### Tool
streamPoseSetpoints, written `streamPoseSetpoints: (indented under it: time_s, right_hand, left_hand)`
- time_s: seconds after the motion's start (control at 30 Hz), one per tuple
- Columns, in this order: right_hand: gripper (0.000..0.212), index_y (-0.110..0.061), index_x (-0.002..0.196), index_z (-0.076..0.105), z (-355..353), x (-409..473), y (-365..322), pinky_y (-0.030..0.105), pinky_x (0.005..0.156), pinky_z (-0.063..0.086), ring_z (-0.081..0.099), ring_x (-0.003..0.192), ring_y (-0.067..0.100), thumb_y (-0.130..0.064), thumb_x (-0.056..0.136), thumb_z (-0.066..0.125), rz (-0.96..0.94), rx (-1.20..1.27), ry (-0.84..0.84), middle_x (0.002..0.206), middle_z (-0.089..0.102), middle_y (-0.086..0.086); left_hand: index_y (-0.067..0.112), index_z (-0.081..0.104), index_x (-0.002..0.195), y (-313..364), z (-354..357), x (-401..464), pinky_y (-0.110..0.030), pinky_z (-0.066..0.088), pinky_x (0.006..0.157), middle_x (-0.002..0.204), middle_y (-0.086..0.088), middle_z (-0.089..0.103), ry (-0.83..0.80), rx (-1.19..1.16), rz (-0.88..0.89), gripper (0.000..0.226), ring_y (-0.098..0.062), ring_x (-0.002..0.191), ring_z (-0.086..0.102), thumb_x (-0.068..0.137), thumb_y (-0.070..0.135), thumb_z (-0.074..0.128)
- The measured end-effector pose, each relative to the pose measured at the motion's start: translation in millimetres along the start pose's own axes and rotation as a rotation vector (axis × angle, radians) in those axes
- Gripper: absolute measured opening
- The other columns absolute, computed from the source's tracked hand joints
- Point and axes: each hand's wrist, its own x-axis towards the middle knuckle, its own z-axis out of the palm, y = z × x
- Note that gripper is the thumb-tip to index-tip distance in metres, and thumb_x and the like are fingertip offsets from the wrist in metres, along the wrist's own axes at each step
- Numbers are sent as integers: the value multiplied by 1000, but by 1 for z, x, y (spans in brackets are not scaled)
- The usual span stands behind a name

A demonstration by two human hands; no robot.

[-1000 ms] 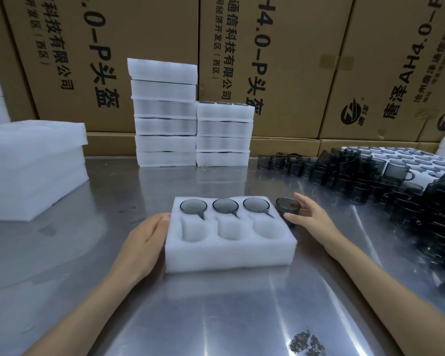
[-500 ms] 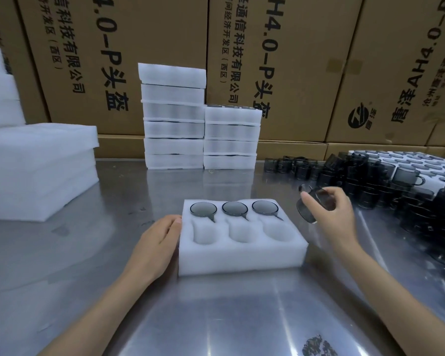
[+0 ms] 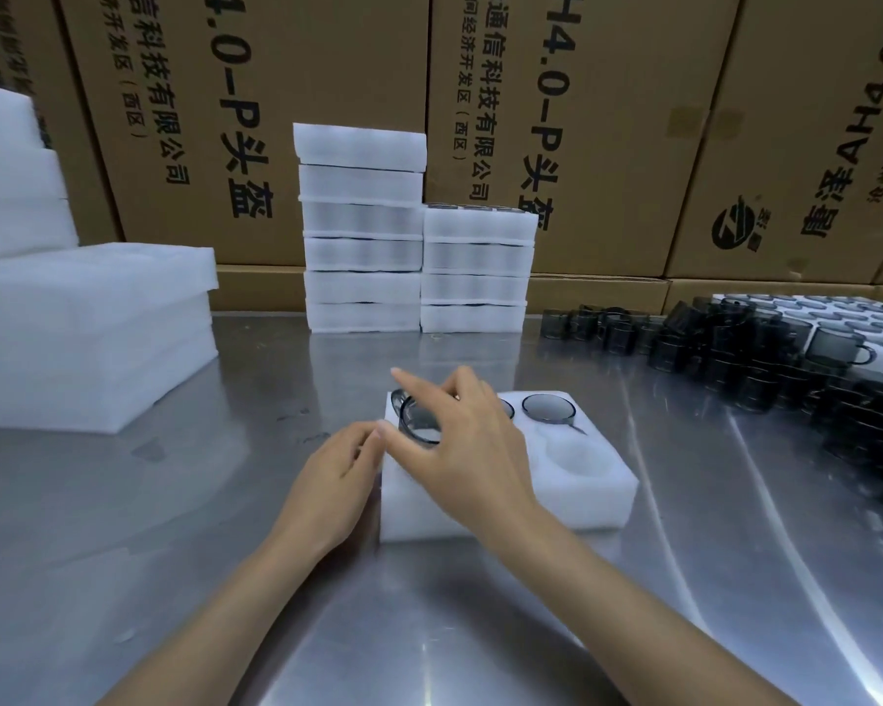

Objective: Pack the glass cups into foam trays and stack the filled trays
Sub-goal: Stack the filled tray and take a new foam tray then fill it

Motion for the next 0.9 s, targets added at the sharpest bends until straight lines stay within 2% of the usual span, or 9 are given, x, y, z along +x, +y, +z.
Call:
streamPoseSetpoints:
  time_s: [0.17, 0.27, 0.4, 0.47, 0.53, 0.63, 0.7, 0.8, 0.9]
  right_hand:
    - [41, -42, 118, 58, 8, -7, 0, 25, 65, 34, 46, 97, 14, -60, 82, 54, 37, -117, -42, 93, 37, -7]
    - [41, -39, 114, 59, 8, -5, -1, 26, 66, 35, 48, 97, 17, -63, 81, 52, 73, -142, -65, 93, 39, -6]
    - [58, -41, 126, 52, 5, -5, 2, 30, 77, 41, 49, 104, 17, -73, 77, 48, 81, -154, -129, 101, 47, -6]
    - [68, -42, 135, 44, -1, -6, 5, 31, 87, 43, 48, 111, 13, -76, 76, 43, 67, -99, -142, 110, 50, -10]
    - [70, -40, 140, 38, -10, -9, 12, 27, 93, 40, 44, 118, 7, -73, 79, 38, 1, -61, -126, 122, 50, -17]
    - [59, -34, 146, 30, -24, -16, 25, 12, 106, 20, 29, 135, 0, -55, 92, 41, -127, -42, -154, 149, 33, -20]
    - [56, -32, 148, 25, -29, -22, 34, 9, 108, 9, 18, 140, -2, -48, 96, 40, -179, -65, -222, 154, 20, -21]
    - [53, -32, 149, 24, -28, -29, 41, 12, 111, 8, 13, 141, -3, -45, 98, 36, -200, -107, -282, 153, 17, -23]
    - [53, -29, 146, 34, -25, -31, 39, 17, 111, 12, 20, 141, 1, -47, 96, 26, -201, -159, -307, 151, 28, -19]
  left_hand:
    - [20, 62, 100, -1, 0, 1, -33, 44, 86, 96, 5, 64, -66, 21, -49, 27, -12, 93, 57, 98, 30, 37]
    - [19, 62, 100, -2, 0, 0, -31, 43, 84, 95, 4, 64, -71, 15, -72, 25, -13, 91, 56, 99, 24, 37]
    - [22, 61, 93, -4, -2, 2, -20, 40, 73, 85, 11, 61, -84, 39, -58, 27, -5, 84, 54, 100, 32, 37]
    - [26, 59, 94, -4, -4, 3, -23, 38, 77, 93, 12, 60, -64, 90, -23, 23, -8, 92, 53, 99, 35, 39]
    - [26, 61, 110, -1, -8, 4, -22, 36, 84, 109, 11, 60, 35, 114, 11, 23, -5, 102, 52, 99, 34, 42]
    - [22, 60, 123, 15, -16, -2, -22, 37, 96, 123, 13, 59, 138, 100, 182, 41, -3, 116, 51, 94, 41, 38]
    - [21, 61, 124, 25, -22, -11, -25, 36, 103, 127, 13, 59, 116, 131, 371, 44, -3, 122, 50, 94, 40, 36]
    - [17, 71, 112, 31, -26, -24, -30, 38, 103, 122, 8, 65, 97, 263, 619, 39, -8, 118, 57, 91, 29, 39]
    - [17, 77, 95, 31, -23, -30, -33, 46, 94, 104, 10, 71, 65, 335, 668, 35, -8, 105, 65, 86, 28, 44]
